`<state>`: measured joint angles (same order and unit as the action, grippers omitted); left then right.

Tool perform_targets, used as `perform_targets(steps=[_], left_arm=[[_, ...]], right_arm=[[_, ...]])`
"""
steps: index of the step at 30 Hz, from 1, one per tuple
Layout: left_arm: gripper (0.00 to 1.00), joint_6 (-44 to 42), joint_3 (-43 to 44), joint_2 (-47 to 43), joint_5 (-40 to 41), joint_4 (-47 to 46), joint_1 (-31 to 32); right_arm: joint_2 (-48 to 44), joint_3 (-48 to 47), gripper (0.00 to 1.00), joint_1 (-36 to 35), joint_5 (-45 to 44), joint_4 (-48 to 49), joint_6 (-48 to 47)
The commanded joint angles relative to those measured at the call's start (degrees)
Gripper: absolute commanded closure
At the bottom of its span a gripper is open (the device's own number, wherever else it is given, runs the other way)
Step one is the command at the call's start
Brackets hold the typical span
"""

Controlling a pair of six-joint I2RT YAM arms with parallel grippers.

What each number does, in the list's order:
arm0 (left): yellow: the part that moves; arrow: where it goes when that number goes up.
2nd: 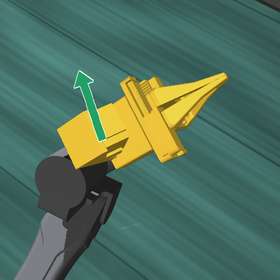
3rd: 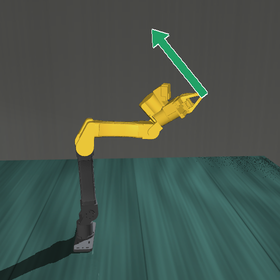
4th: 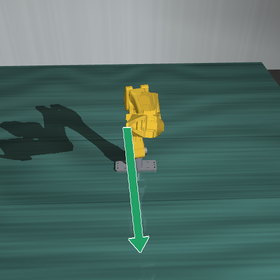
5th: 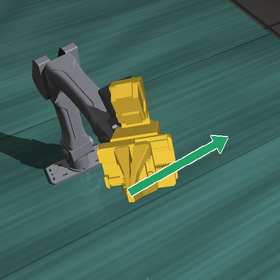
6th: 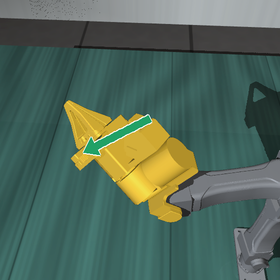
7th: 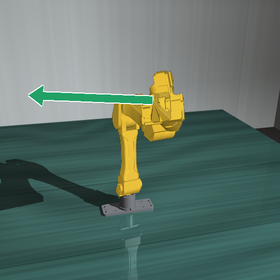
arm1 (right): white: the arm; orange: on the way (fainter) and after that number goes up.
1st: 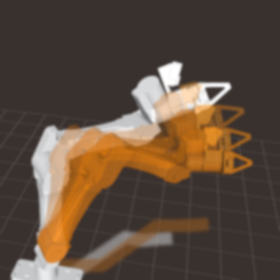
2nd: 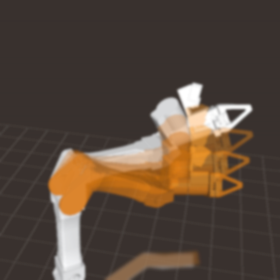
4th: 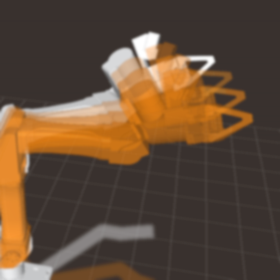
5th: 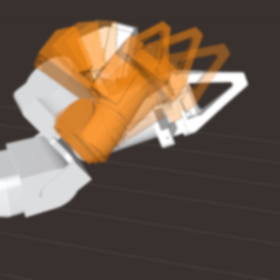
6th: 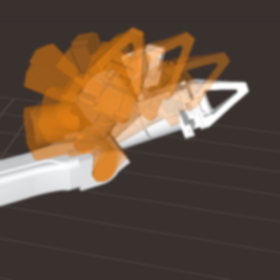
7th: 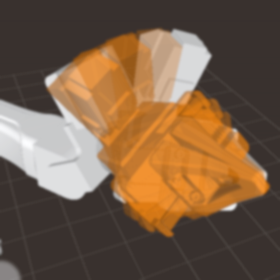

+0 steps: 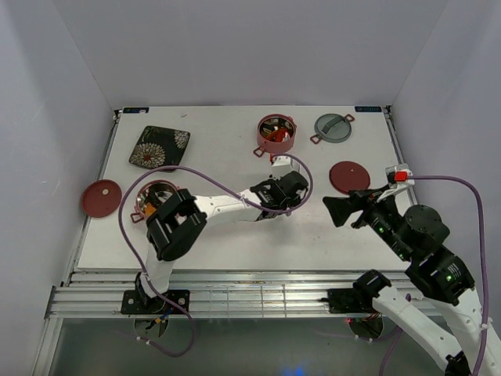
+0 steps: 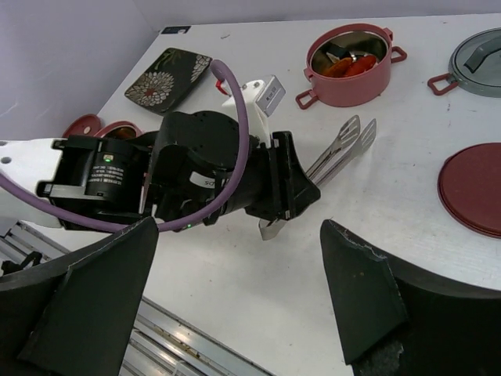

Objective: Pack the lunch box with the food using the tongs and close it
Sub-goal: Place the clamp at the center of the board.

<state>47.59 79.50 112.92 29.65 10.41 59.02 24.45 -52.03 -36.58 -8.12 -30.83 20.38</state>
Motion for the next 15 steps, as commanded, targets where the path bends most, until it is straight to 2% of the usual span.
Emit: perform_targets(steps=[1, 15], left_arm=[[0.54, 2.2, 4.0, 0.2, 2.1, -3.1, 0.4], [0.46, 3.8, 8.7, 8.1, 0.7, -3.5, 0.8]], right_arm=[[-1.6, -2.4, 0.10, -0.3, -2.2, -0.4, -0.6], [-4.1, -1.9, 0.10, -0.3, -3.1, -0.6, -2.3]])
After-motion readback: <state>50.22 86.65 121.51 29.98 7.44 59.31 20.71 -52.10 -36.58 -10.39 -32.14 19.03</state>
